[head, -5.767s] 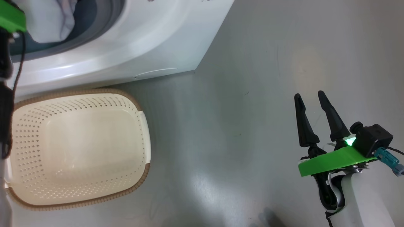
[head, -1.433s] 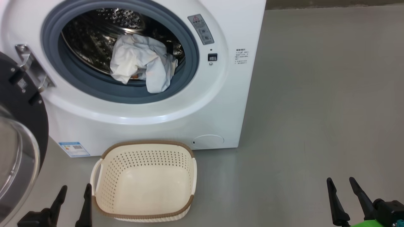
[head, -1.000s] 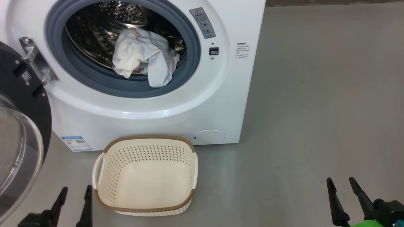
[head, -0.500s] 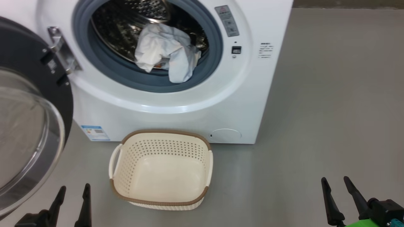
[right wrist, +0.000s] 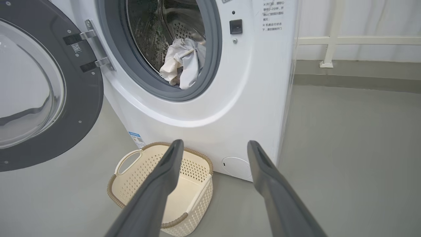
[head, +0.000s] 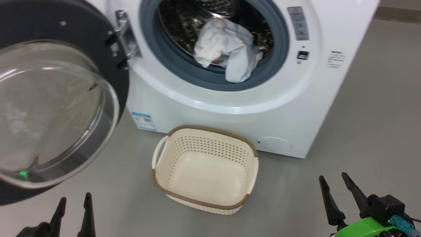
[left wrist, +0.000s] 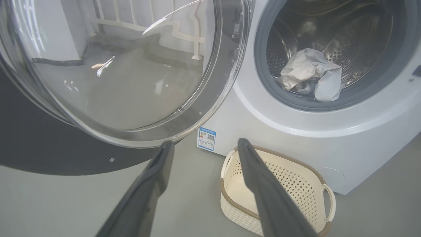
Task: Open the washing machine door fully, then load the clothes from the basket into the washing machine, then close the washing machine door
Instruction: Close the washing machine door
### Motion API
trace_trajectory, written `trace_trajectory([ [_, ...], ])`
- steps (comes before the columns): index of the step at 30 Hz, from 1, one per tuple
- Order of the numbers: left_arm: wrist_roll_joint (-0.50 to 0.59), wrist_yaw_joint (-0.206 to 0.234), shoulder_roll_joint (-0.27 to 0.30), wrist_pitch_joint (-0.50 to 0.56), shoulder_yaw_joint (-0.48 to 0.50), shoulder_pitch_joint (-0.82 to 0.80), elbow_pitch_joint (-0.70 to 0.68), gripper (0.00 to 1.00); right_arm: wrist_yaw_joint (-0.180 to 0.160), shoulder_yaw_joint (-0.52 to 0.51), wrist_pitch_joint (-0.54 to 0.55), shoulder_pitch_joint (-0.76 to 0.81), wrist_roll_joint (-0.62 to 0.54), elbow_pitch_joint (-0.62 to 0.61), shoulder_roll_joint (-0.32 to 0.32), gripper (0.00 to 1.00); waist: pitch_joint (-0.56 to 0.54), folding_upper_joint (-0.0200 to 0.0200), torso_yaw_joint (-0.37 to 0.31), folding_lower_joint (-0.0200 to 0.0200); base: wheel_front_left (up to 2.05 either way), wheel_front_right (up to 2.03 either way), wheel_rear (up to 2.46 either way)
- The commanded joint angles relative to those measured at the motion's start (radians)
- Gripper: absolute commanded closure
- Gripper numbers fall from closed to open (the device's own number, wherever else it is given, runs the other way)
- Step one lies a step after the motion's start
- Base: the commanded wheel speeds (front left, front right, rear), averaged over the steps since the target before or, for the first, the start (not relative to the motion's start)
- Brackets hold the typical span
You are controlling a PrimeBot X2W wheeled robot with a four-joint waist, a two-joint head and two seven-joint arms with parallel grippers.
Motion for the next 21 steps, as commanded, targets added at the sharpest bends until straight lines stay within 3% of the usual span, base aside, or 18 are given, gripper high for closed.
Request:
trace_trajectory([
  [1, 0.015, -0.003, 0.011, -0.006, 0.039, -0.003, -0.023, 0.0, 0.002, 0.033, -0.012, -0.032, 0.001, -0.014, -0.018, 0.0, -0.005, -0.0001, 0.09, 0.0, 0.0, 0.0, 0.0],
  [11, 0.015, -0.003, -0.009, -0.006, 0.065, 0.019, -0.014, 0.0, 0.002, 0.076, -0.012, -0.049, 0.012, 0.004, -0.025, 0.0, -0.015, -0.0001, 0.225, 0.0, 0.0, 0.0, 0.0],
  [21, 0.016, -0.003, -0.03, -0.006, 0.114, 0.037, -0.05, 0.0, 0.002, 0.162, -0.012, -0.133, 0.023, 0.04, -0.051, 0.0, 0.016, -0.0001, 0.243, 0.0, 0.0, 0.0, 0.0],
])
